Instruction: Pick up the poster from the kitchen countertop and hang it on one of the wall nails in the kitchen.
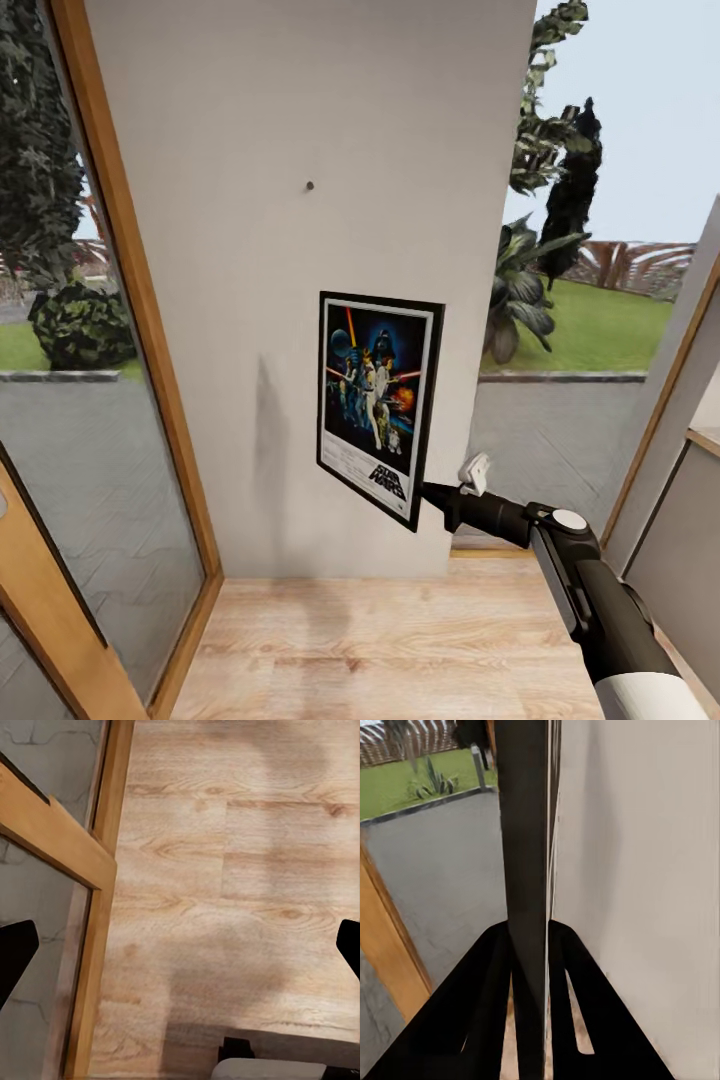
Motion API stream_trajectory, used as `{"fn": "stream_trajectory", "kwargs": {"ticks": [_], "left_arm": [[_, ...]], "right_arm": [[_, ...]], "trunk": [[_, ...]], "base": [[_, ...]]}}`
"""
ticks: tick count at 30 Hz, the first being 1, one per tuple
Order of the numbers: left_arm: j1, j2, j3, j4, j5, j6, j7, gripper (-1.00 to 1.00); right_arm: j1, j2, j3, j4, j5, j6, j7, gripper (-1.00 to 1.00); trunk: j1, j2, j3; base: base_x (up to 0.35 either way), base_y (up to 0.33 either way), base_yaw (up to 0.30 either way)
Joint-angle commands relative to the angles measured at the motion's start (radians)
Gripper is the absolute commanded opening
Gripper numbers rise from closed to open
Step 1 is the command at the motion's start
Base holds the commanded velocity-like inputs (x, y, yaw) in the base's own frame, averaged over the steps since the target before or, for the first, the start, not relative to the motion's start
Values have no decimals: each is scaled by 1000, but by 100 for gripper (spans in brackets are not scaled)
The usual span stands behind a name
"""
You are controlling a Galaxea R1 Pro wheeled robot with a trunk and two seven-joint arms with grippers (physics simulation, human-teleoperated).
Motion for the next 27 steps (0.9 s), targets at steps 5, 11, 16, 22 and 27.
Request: {"fn": "stream_trajectory", "kwargs": {"ticks": [5,11,16,22,27], "left_arm": [[1,-1,0,47,1,-45,-1,100],[1,-1,0,57,1,-60,-1,100],[1,-1,0,57,1,-61,-1,100],[1,-1,-1,58,1,-61,-1,100],[1,-1,-2,58,1,-61,-1,100]], "right_arm": [[-2,4,-2,-41,-3,63,53,-100],[-6,5,-2,-117,-3,141,61,-100],[-10,5,-2,-121,-3,184,68,-100],[-69,7,14,-122,-3,214,89,-100],[-122,10,73,-122,-3,242,89,-100]], "trunk": [[0,-1,0],[0,-1,0],[0,-1,0],[0,-1,0],[0,-1,0]], "base": [[3,0,0],[0,0,0],[0,0,0],[0,0,0],[0,0,0]]}}
